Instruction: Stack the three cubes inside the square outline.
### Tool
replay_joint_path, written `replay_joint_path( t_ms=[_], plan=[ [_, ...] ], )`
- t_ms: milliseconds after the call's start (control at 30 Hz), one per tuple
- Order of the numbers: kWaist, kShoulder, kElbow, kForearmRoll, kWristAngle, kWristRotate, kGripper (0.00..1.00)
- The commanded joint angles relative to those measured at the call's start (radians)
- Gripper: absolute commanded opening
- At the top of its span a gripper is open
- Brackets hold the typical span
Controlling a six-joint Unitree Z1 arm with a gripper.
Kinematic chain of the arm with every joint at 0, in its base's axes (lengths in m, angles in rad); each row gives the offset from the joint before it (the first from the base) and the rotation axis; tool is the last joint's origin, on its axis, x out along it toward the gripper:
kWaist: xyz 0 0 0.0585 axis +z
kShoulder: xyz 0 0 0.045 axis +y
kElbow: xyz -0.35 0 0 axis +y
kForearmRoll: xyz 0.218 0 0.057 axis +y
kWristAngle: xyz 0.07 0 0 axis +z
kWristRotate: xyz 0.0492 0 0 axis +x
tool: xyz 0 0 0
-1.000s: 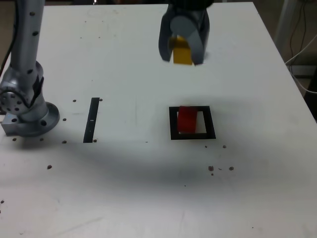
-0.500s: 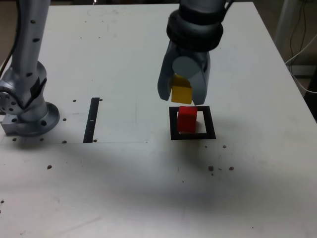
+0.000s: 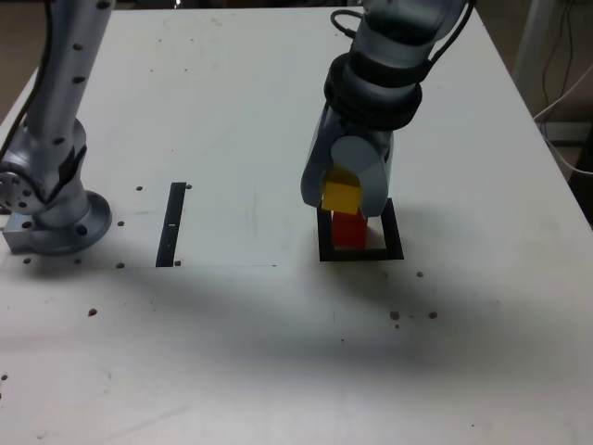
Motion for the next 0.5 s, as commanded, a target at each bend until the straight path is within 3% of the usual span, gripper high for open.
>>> replay_joint_path(
  t_ms=[0, 467],
  plan=[
    [0.003, 0.004, 0.008, -0.01, -0.003, 0.006, 0.28],
    [0.005, -0.01, 0.03, -0.062, -0.019, 0.015, 0.3]
  ],
)
